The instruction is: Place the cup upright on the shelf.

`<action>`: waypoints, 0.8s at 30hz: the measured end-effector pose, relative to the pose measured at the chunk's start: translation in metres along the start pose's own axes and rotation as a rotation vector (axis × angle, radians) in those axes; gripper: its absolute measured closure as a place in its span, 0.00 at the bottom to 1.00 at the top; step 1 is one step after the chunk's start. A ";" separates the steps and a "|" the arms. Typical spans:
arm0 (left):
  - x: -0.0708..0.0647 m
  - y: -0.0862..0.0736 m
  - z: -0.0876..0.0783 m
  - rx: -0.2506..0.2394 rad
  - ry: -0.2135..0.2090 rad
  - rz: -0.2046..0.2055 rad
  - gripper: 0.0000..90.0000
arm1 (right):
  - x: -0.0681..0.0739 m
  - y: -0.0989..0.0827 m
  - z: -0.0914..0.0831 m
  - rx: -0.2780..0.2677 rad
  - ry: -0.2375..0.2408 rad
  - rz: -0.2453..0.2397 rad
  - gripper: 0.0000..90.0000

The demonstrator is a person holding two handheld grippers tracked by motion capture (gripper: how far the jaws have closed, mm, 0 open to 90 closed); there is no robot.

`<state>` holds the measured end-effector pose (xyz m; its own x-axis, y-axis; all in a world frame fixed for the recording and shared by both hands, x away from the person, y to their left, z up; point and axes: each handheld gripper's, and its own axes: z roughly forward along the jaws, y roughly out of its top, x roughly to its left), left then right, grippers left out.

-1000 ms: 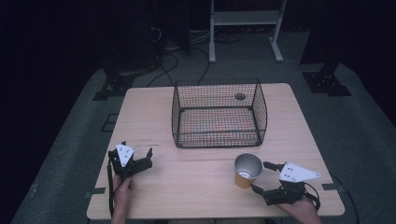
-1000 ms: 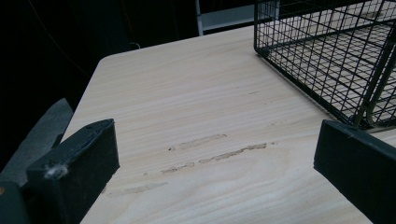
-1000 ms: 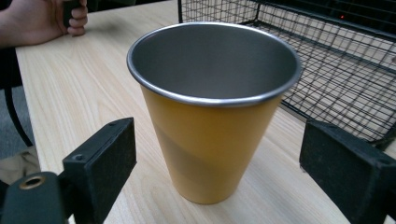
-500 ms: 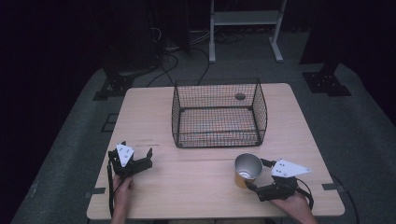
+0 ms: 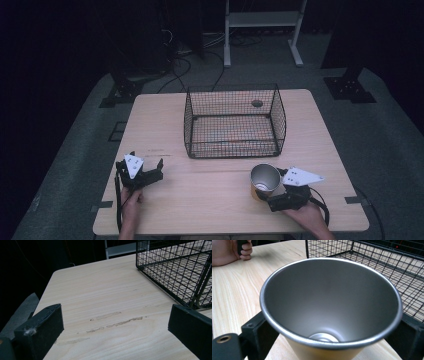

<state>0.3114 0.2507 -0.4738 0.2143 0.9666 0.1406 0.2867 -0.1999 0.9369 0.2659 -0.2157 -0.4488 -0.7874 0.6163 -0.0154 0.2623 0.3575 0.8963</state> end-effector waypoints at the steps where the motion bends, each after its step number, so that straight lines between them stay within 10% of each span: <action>1: 0.000 0.000 0.000 0.000 0.000 0.000 0.00 | 0.000 0.000 0.001 0.000 -0.002 0.001 0.08; 24: 0.000 0.000 0.000 -0.001 -0.001 -0.004 0.00 | -0.004 0.009 -0.001 -0.021 0.057 0.029 0.14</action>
<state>0.3111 0.2513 -0.4737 0.2143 0.9671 0.1369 0.2861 -0.1961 0.9379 0.2706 -0.2157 -0.4405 -0.8101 0.5852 0.0356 0.2743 0.3245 0.9052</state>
